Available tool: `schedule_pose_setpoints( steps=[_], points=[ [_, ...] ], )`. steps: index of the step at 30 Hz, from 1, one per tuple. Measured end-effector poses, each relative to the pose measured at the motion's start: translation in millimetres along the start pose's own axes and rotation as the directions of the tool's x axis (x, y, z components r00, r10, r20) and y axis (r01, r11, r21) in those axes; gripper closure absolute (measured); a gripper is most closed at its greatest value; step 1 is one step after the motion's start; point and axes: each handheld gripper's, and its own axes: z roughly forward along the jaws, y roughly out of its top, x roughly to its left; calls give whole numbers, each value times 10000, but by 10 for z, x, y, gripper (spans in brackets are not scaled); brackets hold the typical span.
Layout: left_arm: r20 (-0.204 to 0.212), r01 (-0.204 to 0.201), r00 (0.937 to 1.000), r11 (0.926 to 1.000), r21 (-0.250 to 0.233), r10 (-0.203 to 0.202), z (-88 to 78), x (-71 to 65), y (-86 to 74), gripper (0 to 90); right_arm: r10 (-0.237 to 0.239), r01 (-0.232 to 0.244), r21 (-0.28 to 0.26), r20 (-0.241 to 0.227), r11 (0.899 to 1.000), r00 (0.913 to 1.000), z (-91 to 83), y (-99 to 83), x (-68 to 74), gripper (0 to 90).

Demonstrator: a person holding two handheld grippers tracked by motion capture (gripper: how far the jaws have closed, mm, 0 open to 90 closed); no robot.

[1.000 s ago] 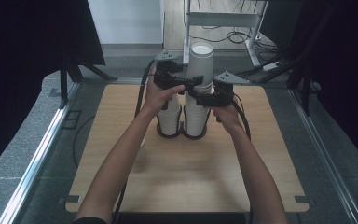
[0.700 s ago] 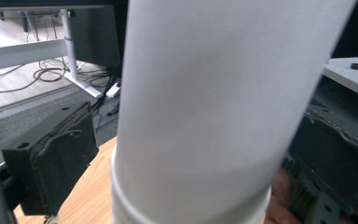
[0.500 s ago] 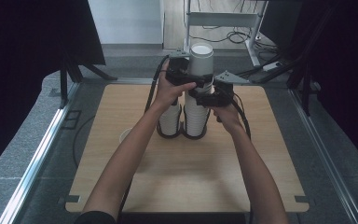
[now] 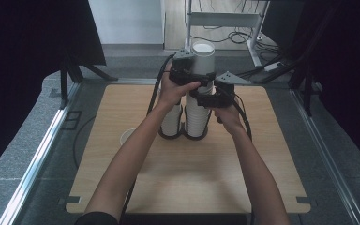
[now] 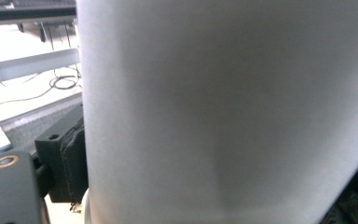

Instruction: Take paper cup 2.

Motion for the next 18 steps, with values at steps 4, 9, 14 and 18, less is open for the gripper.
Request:
schedule_pose_setpoints(
  steps=[4, 9, 14, 18],
  points=[
    [-34, -14, 10000, 9997, -239, 14, -43, -9, 74, 125, 5, -5, -17, 10, 10000, 10000, 1, -1, 2, 37],
    [-30, 27, 10000, 9993, -374, -28, -79, -13, 160, 126, -5, 5, -30, 21, 10000, 10000, -1, -6, 3, 37],
    [-63, -18, 10000, 9995, -309, 16, -80, -18, 147, 128, -19, 19, -31, 21, 10000, 10000, -2, -6, 5, 37],
    [-129, -128, 9998, 9989, -442, 122, -98, -24, 171, 128, -16, 16, -43, 17, 10000, 10000, -2, -8, 6, 37]
  ],
)
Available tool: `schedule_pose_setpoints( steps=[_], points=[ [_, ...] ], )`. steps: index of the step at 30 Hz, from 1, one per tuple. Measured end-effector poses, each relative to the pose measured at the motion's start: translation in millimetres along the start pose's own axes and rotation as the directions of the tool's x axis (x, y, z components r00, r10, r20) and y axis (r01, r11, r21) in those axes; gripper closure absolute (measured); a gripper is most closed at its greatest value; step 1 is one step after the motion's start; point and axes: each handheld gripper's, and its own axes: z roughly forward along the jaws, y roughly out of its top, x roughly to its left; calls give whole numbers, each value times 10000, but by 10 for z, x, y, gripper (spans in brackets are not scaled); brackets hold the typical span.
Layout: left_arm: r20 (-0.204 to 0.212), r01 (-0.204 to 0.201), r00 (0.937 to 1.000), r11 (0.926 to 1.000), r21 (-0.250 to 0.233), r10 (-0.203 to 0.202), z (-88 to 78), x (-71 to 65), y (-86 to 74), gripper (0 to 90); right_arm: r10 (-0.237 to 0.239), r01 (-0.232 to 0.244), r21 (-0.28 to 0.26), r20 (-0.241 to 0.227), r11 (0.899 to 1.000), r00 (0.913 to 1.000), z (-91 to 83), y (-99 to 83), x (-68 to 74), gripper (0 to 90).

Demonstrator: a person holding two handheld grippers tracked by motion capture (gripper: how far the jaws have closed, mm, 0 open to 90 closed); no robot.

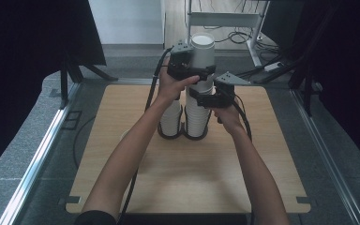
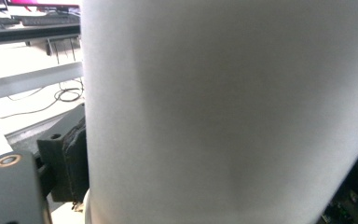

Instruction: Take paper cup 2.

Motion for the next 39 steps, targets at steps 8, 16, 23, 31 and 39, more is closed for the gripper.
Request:
schedule_pose_setpoints(
  steps=[8, 16, 23, 31, 39],
  points=[
    [-68, -22, 10000, 9962, -871, 16, -125, -4, 222, 129, -5, 5, -10, -2, 10000, 10000, 1, 3, -4, 37],
    [-102, 38, 9999, 9871, -1599, -55, -309, 9, 410, 129, 29, -29, -3, 4, 10000, 10000, 1, 1, -1, 37],
    [-3, 91, 10000, 9798, -1999, -93, -544, 27, 437, 129, 22, -22, -14, 10, 10000, 10000, 1, 1, 0, 37],
    [79, 35, 10000, 9802, -1981, -19, -845, 22, 301, 128, 22, -22, -12, -12, 10000, 10000, 2, 0, -2, 36],
    [568, 147, 9984, 9827, -1847, -42, -959, -135, -1, 127, 11, -11, -1, 12, 10000, 10000, 2, 1, 0, 35]
  ],
)
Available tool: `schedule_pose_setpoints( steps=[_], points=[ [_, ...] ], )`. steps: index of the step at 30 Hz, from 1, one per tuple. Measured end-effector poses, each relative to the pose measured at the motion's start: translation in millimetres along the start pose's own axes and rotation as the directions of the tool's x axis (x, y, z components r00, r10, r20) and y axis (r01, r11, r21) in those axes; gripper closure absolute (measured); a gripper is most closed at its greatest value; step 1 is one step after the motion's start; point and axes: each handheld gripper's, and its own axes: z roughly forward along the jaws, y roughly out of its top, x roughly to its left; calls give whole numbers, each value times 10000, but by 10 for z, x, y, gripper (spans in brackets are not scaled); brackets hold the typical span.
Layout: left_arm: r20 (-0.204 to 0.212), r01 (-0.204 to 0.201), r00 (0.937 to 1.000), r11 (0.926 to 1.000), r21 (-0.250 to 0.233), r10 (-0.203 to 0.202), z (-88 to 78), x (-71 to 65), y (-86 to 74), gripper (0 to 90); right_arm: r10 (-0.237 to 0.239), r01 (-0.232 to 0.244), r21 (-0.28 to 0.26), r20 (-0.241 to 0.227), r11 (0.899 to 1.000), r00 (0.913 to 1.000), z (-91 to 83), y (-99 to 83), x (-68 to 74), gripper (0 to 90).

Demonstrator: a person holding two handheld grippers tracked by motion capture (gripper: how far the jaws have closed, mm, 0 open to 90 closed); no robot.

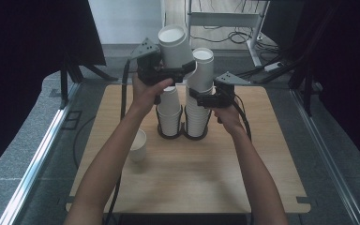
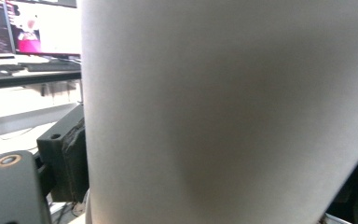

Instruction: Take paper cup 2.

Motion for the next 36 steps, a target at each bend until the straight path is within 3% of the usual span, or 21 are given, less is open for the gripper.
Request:
schedule_pose_setpoints(
  steps=[18, 36],
  points=[
    [457, 65, 9989, 9994, 337, -81, -89, -155, -468, 127, -25, 25, 36, 69, 10000, 10000, -3, 5, 10, 31],
    [644, 18, 9979, 9984, 560, -54, -219, -275, -769, 127, -73, 72, 51, 197, 10000, 9998, -43, -8, 23, 30]
  ],
)
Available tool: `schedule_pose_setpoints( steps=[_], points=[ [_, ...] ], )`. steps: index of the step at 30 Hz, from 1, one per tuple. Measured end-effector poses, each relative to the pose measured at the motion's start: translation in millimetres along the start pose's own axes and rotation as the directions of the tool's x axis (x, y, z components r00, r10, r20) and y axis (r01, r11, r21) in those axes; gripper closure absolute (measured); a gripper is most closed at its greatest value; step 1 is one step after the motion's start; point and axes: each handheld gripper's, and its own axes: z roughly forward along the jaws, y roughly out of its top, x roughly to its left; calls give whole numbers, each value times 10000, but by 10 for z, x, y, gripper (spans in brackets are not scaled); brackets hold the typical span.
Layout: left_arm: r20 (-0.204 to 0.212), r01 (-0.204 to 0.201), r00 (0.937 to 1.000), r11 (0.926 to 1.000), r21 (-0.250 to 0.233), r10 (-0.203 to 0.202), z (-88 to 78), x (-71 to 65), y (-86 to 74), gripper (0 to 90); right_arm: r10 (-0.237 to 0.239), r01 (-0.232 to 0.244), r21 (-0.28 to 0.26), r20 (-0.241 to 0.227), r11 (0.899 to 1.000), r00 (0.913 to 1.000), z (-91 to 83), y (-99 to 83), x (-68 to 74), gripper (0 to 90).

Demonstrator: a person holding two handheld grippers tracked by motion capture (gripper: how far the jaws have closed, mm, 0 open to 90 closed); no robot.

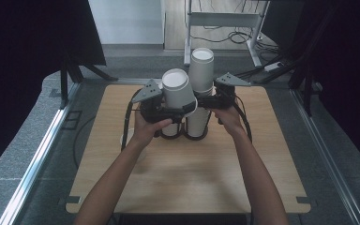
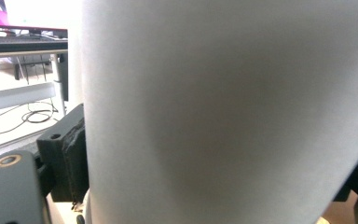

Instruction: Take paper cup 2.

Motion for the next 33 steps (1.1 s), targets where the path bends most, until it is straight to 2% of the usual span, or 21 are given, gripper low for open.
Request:
schedule_pose_setpoints(
  steps=[3, 18, 28, 33],
  points=[
    [37, 62, 10000, 10000, 27, -62, -4, -1, -39, 127, 47, -46, -65, 127, 10000, 9999, -26, 4, -8, 38],
    [98, 164, 9998, 9997, 196, -166, -65, -66, -230, 127, -140, 145, -299, 157, 9994, 9998, -260, -24, -5, 50],
    [146, 273, 9995, 9985, 466, -280, -144, -116, -422, 127, -237, 243, -633, 100, 9977, 9997, -555, -152, 47, 65],
    [114, 216, 9997, 9972, 712, -224, -155, -175, -535, 127, -371, 376, -595, 95, 9975, 9993, -673, -261, 102, 74]
  ],
)
